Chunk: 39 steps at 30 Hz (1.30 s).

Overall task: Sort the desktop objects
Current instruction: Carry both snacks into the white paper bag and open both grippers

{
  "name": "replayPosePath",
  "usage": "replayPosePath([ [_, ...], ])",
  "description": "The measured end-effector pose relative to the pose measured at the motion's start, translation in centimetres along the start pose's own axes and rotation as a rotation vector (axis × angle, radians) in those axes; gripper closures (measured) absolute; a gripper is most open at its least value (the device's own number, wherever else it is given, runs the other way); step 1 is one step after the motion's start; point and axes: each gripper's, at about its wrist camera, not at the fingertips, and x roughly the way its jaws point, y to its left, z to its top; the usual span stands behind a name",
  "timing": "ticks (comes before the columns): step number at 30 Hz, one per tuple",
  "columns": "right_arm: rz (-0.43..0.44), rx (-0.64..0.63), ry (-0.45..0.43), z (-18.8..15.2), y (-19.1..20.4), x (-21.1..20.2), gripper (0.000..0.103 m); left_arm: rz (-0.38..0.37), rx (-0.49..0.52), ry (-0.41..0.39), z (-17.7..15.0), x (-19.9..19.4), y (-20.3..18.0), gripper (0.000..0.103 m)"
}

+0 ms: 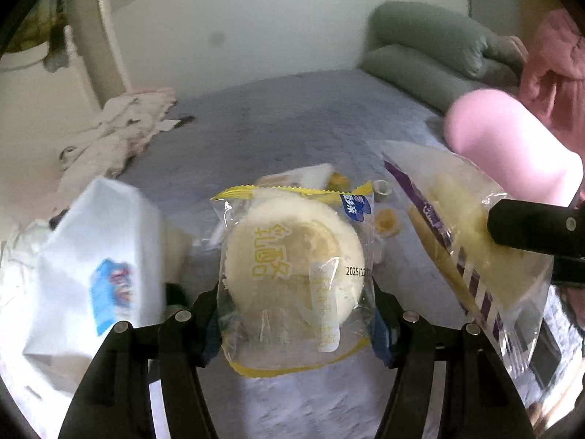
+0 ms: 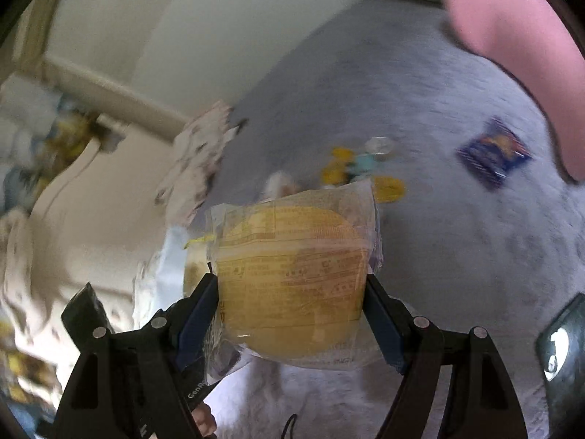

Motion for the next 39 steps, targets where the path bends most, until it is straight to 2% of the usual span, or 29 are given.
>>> replayPosePath([
  [3,-0.002,-0.085,0.038,-0.7,3.8,1.5,0.026,0.071,-0.006,-0.009,-0.1,-1.5,3.2,0.039],
  [10,-0.046,-0.232,0.13,-1.5,11.1,8.1,0.026,0.151,-0.167,-0.001,-0.8,-4.1,13.2,0.039],
  [12,-0.034,-0.268,0.153,-1.6,13.5,10.7,0.026,0.188,-0.188,0.021,-1.4,-3.4,15.6,0.039],
  [17,-0.007,-0.33,0.199,-1.8,18.6,16.1,0.026,0.282,-0.304,0.143,-4.2,0.6,21.8,0.039],
  [21,-0.067,-0.373,0.22,-2.3,20.7,20.7,0.026,0.251,-0.401,0.221,-6.1,3.2,25.5,0.039],
  [25,-0.117,-0.403,0.265,-3.8,22.4,26.2,0.027,0.273,-0.456,0.281,-7.5,4.9,26.9,0.04],
  [27,-0.144,-0.426,0.271,-4.6,23.0,28.5,0.029,0.236,-0.515,0.306,-8.2,5.7,27.7,0.04],
  [30,-0.158,-0.375,0.325,-5.2,22.3,31.2,0.03,0.241,-0.547,0.357,-9.2,7.6,28.4,0.04],
  [34,-0.252,-0.431,0.265,-6.0,22.1,32.2,0.031,0.232,-0.562,0.402,-9.7,9.1,28.2,0.039],
  [39,-0.239,-0.413,0.287,-5.8,22.3,32.3,0.03,0.223,-0.577,0.417,-9.1,8.8,27.8,0.036],
])
